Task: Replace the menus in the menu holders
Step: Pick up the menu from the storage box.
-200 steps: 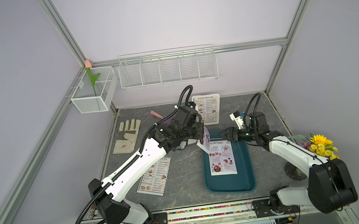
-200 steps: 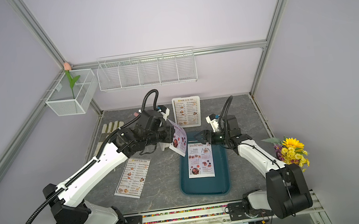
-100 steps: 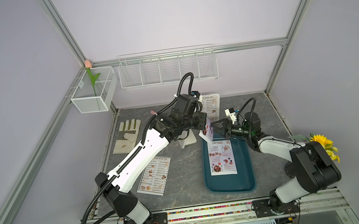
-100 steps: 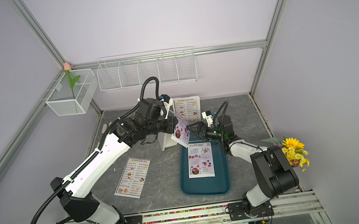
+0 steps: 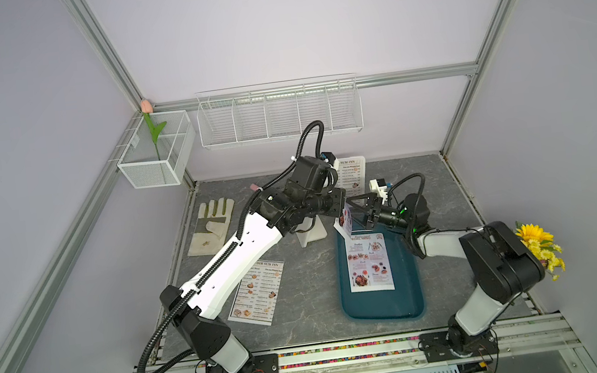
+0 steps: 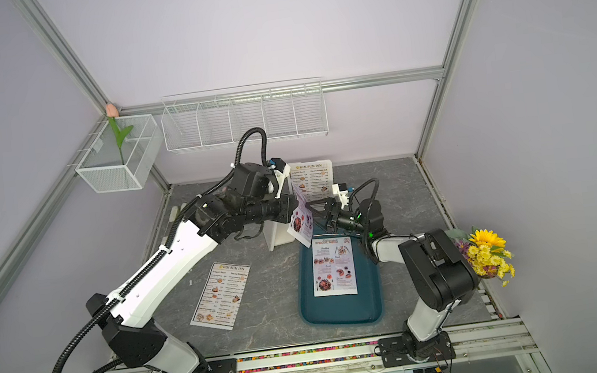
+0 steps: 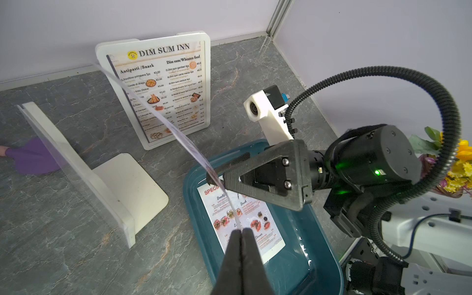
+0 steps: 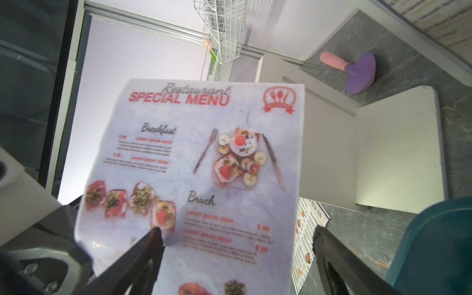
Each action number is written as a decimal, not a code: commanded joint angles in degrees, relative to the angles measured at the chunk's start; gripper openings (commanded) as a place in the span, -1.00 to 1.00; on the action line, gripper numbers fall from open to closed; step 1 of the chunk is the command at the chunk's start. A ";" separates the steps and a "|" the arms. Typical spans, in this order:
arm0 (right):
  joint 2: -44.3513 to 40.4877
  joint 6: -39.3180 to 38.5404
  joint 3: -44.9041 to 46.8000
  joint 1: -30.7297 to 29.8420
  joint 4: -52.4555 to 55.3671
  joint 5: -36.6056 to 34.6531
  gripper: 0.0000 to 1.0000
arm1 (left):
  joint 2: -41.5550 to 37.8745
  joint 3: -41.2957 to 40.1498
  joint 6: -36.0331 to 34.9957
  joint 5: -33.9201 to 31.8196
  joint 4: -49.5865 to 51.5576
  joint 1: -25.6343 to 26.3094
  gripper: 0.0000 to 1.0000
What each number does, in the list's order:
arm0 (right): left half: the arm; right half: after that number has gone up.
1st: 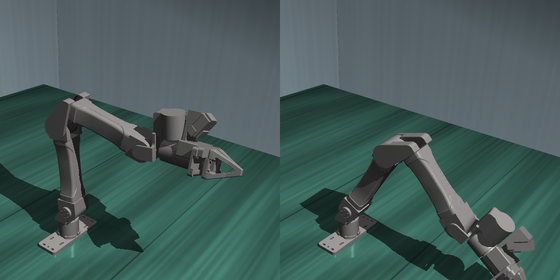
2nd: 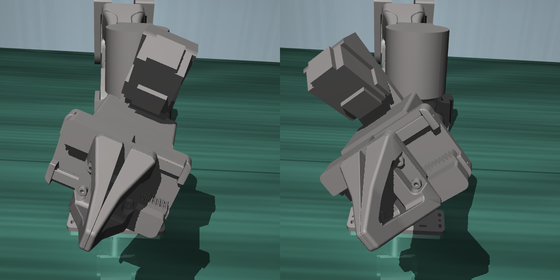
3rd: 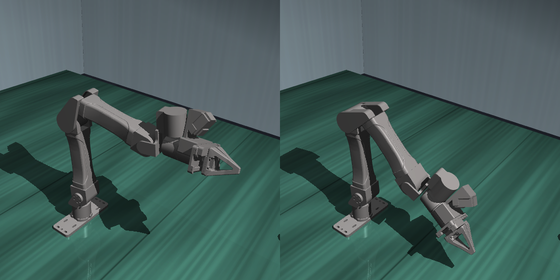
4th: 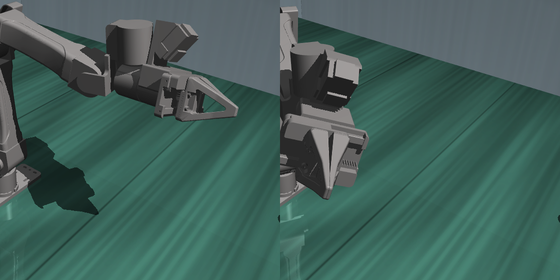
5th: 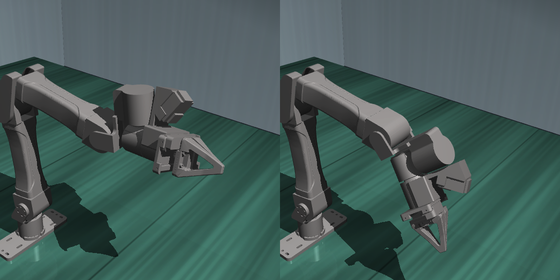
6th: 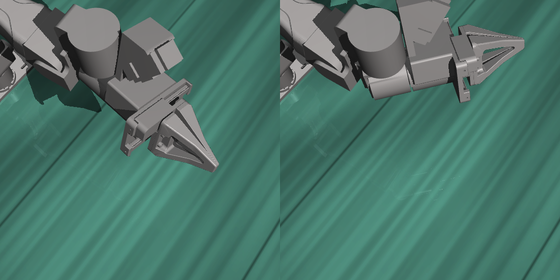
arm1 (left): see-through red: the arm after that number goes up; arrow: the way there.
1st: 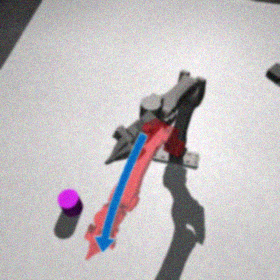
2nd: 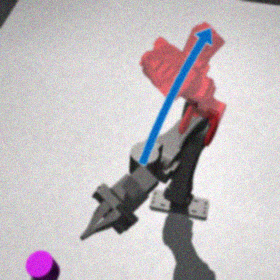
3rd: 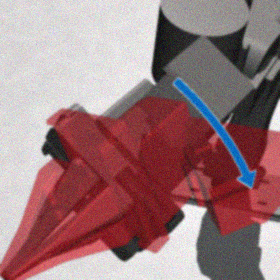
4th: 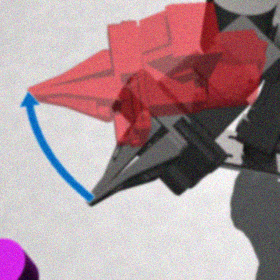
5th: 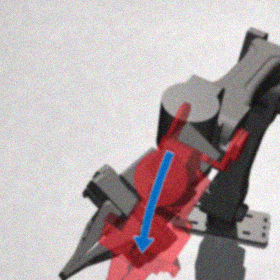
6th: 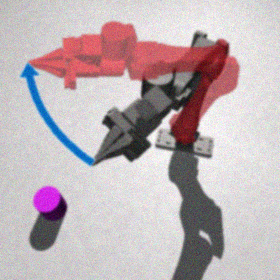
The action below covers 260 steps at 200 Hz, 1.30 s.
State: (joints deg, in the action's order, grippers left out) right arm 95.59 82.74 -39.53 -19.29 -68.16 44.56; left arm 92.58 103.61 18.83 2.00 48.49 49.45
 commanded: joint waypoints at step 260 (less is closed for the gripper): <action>-9.71 5.45 6.15 4.19 -13.89 1.20 0.63 | -4.42 -2.14 0.33 -1.15 0.09 -1.24 -1.00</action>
State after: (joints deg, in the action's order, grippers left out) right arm 87.42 89.27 -35.35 -15.70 -79.15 44.10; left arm 88.68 99.15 19.59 1.32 47.27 48.73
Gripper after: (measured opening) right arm 0.816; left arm 0.049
